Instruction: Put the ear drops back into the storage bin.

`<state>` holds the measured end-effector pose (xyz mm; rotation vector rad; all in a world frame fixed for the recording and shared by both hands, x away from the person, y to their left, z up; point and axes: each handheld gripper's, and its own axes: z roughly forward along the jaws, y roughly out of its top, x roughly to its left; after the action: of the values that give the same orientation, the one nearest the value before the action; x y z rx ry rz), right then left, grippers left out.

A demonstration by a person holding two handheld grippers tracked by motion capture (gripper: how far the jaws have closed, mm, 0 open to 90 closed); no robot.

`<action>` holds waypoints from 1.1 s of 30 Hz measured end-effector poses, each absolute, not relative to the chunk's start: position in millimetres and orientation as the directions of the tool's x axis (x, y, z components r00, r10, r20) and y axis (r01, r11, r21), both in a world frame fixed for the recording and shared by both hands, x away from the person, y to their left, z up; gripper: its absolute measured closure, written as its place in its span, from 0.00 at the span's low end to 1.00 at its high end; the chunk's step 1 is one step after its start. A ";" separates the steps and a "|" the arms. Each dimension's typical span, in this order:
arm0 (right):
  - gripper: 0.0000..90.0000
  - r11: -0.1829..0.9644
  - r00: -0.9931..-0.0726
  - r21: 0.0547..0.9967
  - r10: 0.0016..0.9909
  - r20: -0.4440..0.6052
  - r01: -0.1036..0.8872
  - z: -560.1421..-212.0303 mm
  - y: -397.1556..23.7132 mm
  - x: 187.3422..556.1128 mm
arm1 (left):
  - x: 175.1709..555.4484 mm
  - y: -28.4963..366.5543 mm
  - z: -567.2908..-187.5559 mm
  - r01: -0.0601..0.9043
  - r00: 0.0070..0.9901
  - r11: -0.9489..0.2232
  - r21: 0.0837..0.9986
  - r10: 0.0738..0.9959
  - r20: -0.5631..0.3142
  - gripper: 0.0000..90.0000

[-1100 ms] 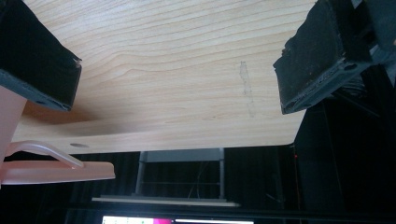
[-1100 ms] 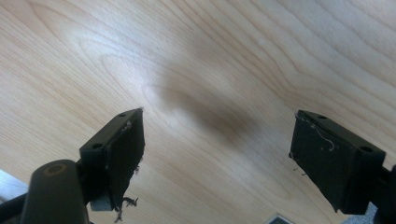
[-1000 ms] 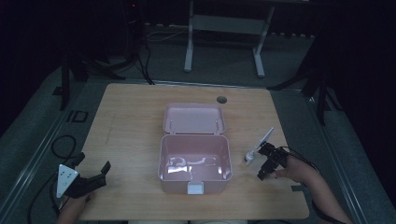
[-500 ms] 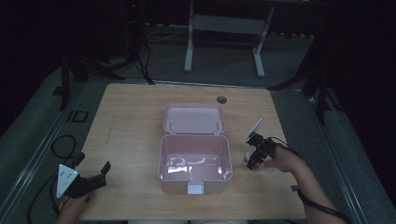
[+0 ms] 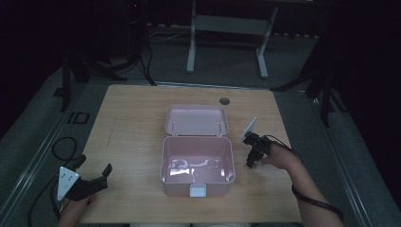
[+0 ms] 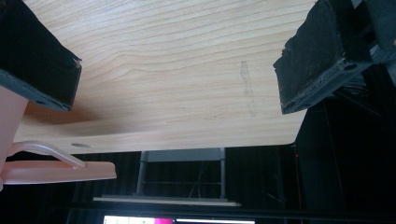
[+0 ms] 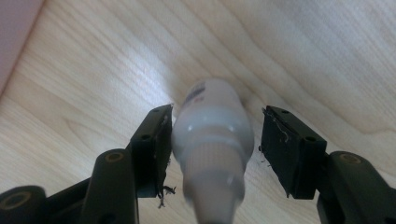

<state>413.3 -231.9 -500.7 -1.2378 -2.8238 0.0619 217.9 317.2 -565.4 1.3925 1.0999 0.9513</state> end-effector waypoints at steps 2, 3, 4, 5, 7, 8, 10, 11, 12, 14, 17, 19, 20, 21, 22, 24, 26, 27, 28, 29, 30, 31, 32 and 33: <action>0.51 0.679 -0.679 -0.062 0.733 0.028 0.731 -501.1 -230.2 415.1 | 218.0 317.1 -565.4 0.112 0.255 -0.001 0.994 0.967 -0.028 0.00; 0.52 0.679 -0.679 -0.071 0.733 0.022 0.731 -501.9 -229.2 415.5 | 218.0 317.2 -565.4 0.112 0.256 -0.001 0.994 0.966 -0.028 0.00; 0.52 0.681 -0.682 -0.076 0.731 0.021 0.728 -502.9 -228.4 415.7 | 218.0 317.2 -565.4 0.112 0.255 -0.001 0.994 0.966 -0.028 0.00; 0.55 0.687 -0.687 -0.076 0.726 0.021 0.723 -503.4 -227.6 415.9 | 218.0 317.2 -565.4 0.112 0.256 -0.001 0.994 0.966 -0.028 0.00; 0.58 0.695 -0.696 -0.081 0.718 0.021 0.715 -504.6 -225.7 415.7 | 217.9 317.2 -565.4 0.113 0.256 -0.003 0.994 0.966 -0.026 0.00; 0.60 0.699 -0.700 -0.084 0.714 0.019 0.711 -505.2 -224.8 415.6 | 217.9 317.2 -565.4 0.113 0.255 -0.003 0.994 0.966 -0.026 0.00; 0.64 0.710 -0.710 -0.087 0.703 0.027 0.699 -506.2 -223.2 415.1 | 218.0 317.2 -565.4 0.112 0.256 -0.001 0.994 0.966 -0.028 0.00; 0.64 0.714 -0.715 -0.092 0.698 0.028 0.694 -506.9 -222.5 414.6 | 218.0 317.2 -565.4 0.112 0.256 -0.001 0.994 0.966 -0.028 0.00; 0.65 0.716 -0.718 -0.095 0.696 0.024 0.691 -507.8 -222.2 414.3 | 218.0 317.2 -565.4 0.113 0.256 -0.001 0.994 0.966 -0.028 0.00; 0.66 0.737 -0.739 -0.091 0.674 0.017 0.670 -507.5 -221.7 413.0 | 218.0 317.2 -565.4 0.112 0.256 0.000 0.994 0.966 -0.029 0.00; 0.66 0.773 -0.775 -0.084 0.632 0.010 0.629 -505.1 -222.0 410.6 | 218.0 317.2 -565.4 0.113 0.255 0.000 0.994 0.966 -0.029 0.00; 0.66 0.801 -0.803 -0.077 0.595 0.001 0.594 -503.1 -222.1 407.7 | 218.0 317.2 -565.4 0.113 0.255 0.000 0.994 0.967 -0.029 0.00; 0.66 0.810 -0.812 -0.075 0.583 0.000 0.581 -502.1 -222.0 406.2 | 218.0 317.2 -565.4 0.113 0.255 -0.001 0.994 0.967 -0.028 0.00; 0.66 0.818 -0.821 -0.079 0.571 0.002 0.569 -501.3 -222.2 405.2 | 218.0 317.2 -565.4 0.113 0.255 -0.001 0.994 0.967 -0.028 0.00; 0.66 0.830 -0.833 -0.077 0.554 -0.001 0.552 -500.7 -222.4 403.9 | 218.0 317.1 -565.4 0.113 0.254 -0.002 0.994 0.967 -0.027 0.00; 0.66 0.849 -0.852 -0.082 0.523 -0.006 0.522 -499.7 -222.7 401.1 | 217.9 317.0 -565.3 0.113 0.254 -0.003 0.994 0.967 -0.026 0.00; 0.66 0.871 -0.874 -0.079 0.487 -0.007 0.486 -498.9 -222.9 397.5 | 217.9 317.0 -565.3 0.114 0.253 -0.003 0.994 0.967 -0.026 0.00; 0.66 0.881 -0.884 -0.079 0.467 -0.003 0.466 -498.7 -222.9 395.6 | 217.9 317.0 -565.3 0.114 0.253 -0.003 0.994 0.967 -0.026 0.00; 0.66 0.894 -0.897 -0.077 0.443 -0.006 0.442 -498.4 -222.7 393.3 | 217.9 317.0 -565.3 0.114 0.253 -0.003 0.994 0.967 -0.026 0.00; 0.66 0.906 -0.909 -0.073 0.417 -0.006 0.416 -498.2 -222.8 391.3 | 217.9 317.1 -565.3 0.114 0.253 -0.005 0.993 0.967 -0.024 0.00; 0.66 0.917 -0.919 -0.070 0.394 -0.007 0.393 -497.9 -222.7 389.0 | 218.0 317.0 -565.3 0.113 0.254 -0.003 0.994 0.967 -0.026 0.00; 0.66 0.931 -0.934 -0.066 0.358 -0.017 0.358 -497.3 -222.6 385.9 | 218.0 317.0 -565.3 0.114 0.253 -0.003 0.993 0.967 -0.026 0.00; 0.66 0.939 -0.941 -0.062 0.337 -0.009 0.337 -496.9 -222.9 384.0 | 218.0 317.0 -565.3 0.114 0.253 -0.003 0.993 0.967 -0.026 0.00; 0.66 0.946 -0.948 -0.059 0.319 -0.006 0.319 -496.6 -223.0 382.3 | 218.0 317.0 -565.3 0.114 0.253 -0.003 0.993 0.967 -0.027 0.00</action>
<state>382.3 -223.0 -496.6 -0.5077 -3.0956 0.0926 218.0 317.0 -565.3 1.3933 1.1022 0.9520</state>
